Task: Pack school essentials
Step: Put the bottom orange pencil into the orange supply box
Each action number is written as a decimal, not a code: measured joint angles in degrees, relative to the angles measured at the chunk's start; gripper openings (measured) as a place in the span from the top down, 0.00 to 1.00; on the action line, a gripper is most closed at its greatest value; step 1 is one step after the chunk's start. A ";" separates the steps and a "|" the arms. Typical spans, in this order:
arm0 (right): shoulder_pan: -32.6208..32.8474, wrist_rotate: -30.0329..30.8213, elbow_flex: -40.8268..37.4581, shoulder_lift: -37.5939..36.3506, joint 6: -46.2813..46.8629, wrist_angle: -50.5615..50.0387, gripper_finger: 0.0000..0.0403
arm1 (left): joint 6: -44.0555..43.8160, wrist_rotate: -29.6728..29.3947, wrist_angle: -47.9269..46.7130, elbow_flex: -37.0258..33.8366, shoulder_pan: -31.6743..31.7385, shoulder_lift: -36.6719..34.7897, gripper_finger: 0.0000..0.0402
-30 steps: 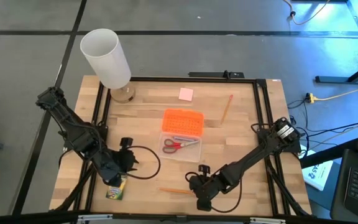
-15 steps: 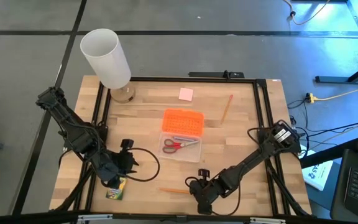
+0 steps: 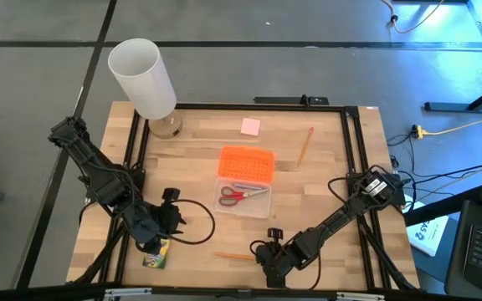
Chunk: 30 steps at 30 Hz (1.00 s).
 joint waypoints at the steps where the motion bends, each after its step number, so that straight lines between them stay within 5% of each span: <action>1: 0.00 -0.01 0.08 0.26 0.00 0.03 0.70 | 0.00 -0.02 0.04 0.00 0.02 0.00 0.73; 30: -0.02 1.03 0.07 1.08 4.67 -2.39 0.70 | -0.11 -0.21 1.27 0.00 0.04 0.00 0.73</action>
